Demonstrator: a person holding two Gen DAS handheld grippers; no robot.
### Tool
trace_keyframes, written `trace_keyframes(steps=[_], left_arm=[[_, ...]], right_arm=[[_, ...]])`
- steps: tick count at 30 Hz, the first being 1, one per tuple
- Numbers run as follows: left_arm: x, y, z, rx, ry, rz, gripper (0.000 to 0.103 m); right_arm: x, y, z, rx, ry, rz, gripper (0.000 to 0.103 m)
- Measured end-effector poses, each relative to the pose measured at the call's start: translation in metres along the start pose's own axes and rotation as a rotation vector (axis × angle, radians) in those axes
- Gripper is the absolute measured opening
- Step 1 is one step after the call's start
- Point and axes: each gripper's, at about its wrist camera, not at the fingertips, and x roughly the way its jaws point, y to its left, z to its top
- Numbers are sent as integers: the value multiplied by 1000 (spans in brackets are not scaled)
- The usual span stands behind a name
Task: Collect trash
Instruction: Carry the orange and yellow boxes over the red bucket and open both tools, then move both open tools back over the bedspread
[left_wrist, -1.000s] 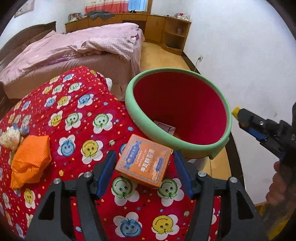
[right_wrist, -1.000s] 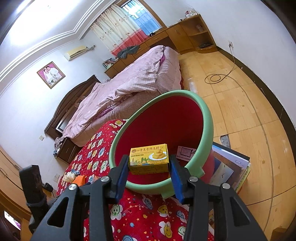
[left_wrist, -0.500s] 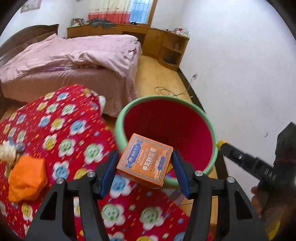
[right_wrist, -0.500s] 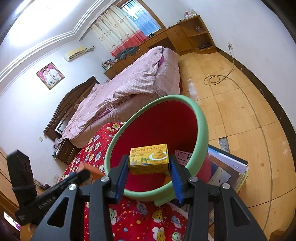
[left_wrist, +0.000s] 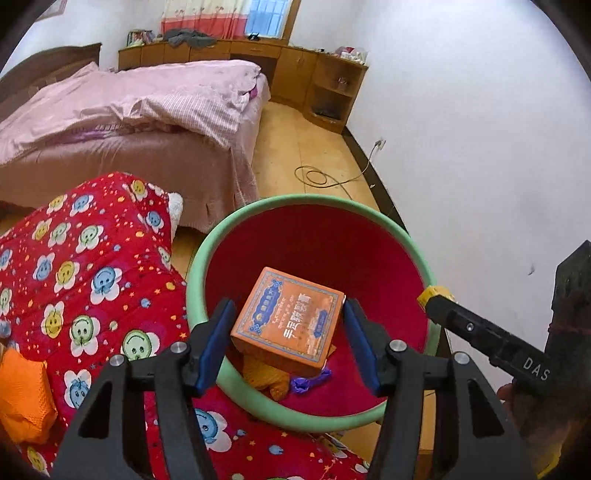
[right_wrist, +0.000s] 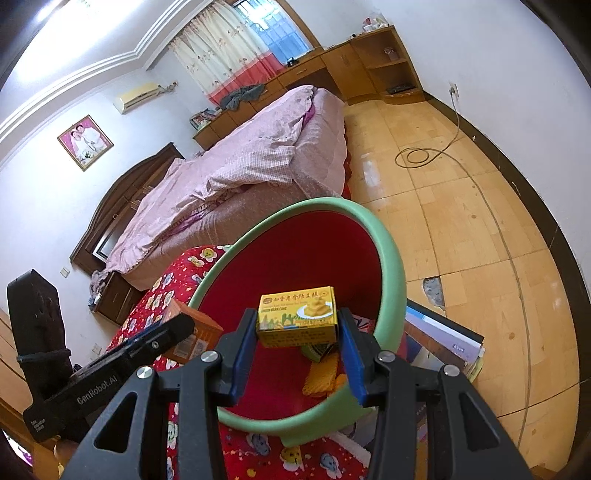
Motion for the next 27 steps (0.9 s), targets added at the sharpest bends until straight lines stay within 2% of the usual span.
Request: trace_keyframes(steps=[8, 18, 21, 23, 25, 27], left_arm=[[-17, 18, -1, -58, -35, -23, 61], [-51, 39, -3, -105, -94, 2, 61], [-64, 47, -5, -111, -109, 32, 61], [-73, 55, -5, -118, -122, 55, 61], [-83, 63, -6, -128, -133, 79, 61], [-91, 74, -8, -138, -144, 107, 61]], right_arm=[[24, 11, 6, -45, 38, -6, 46], [42, 30, 9, -102, 70, -18, 47], [42, 31, 8, -101, 73, -10, 47], [41, 32, 7, -98, 79, -5, 50], [41, 33, 5, -91, 81, -9, 59], [40, 32, 4, -78, 83, -4, 60]])
